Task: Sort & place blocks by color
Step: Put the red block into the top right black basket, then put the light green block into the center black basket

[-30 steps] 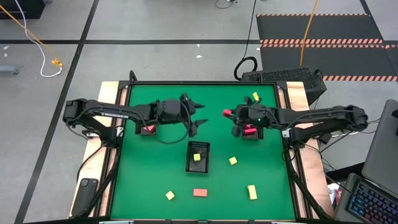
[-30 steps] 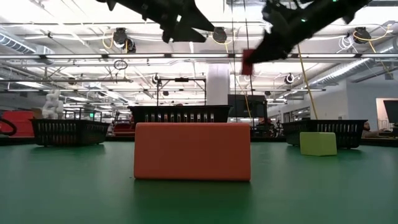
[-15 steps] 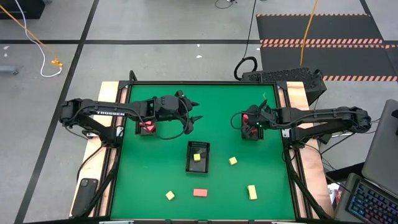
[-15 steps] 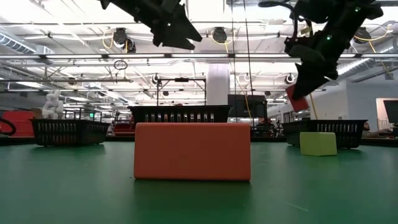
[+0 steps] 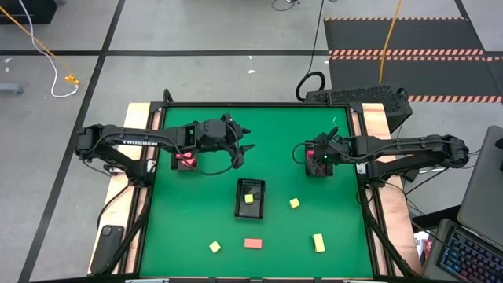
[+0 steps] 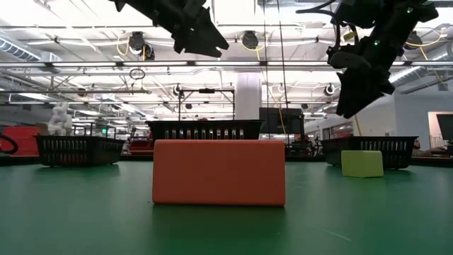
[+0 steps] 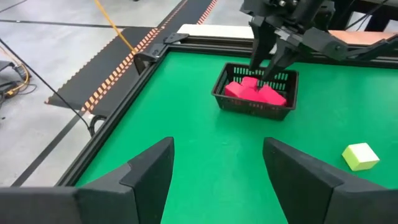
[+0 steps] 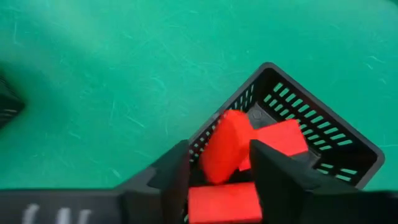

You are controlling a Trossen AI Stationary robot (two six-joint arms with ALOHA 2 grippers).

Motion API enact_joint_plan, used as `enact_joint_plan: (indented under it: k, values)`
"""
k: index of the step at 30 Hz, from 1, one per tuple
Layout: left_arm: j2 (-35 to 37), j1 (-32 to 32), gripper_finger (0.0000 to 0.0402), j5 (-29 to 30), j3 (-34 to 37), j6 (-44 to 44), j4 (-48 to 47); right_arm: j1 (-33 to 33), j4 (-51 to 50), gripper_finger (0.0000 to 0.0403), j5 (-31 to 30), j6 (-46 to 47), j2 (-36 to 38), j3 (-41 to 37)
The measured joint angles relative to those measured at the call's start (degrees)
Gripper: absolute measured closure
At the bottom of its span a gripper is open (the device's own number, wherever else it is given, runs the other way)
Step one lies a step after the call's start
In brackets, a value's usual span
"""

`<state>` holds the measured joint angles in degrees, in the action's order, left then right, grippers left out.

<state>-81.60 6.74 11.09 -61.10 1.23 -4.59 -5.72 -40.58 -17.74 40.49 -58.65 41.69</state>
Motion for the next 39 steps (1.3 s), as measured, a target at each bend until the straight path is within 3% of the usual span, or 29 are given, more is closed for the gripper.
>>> enact_joint_plan:
  k: [4, 8, 16, 26, 35, 39]
  values:
    - [-0.02, 0.04, 0.0152, 0.02, 0.00, 0.00, -0.07, 0.00, 0.00, 0.0198, -0.04, 0.00, 0.00, 0.00]
    - [-0.01, 0.04, 0.0151, 0.00, 0.00, 0.00, -0.37, 0.00, 0.00, 0.0185, -0.10, -0.55, 0.00, 0.02]
    - [-0.01, 0.04, 0.0151, 0.00, 0.00, 0.02, -0.36, 0.02, 0.62, 0.0193, -0.22, -3.55, 0.00, -0.18]
    - [0.00, 0.04, 0.0151, -0.02, -0.02, 0.81, -1.26, 0.10, 8.97, 0.0204, 0.07, -6.23, 0.14, -7.04]
    - [-0.01, -4.38, 0.0151, -3.08, -0.04, -0.04, -9.55, 2.22, 21.09, 0.0204, 14.73, -20.55, 2.11, -7.02]
    - [-0.02, -9.14, 0.0151, -3.06, -0.04, -1.89, -13.08, 5.05, 21.27, 0.0204, 16.40, -23.87, 2.16, -7.02]
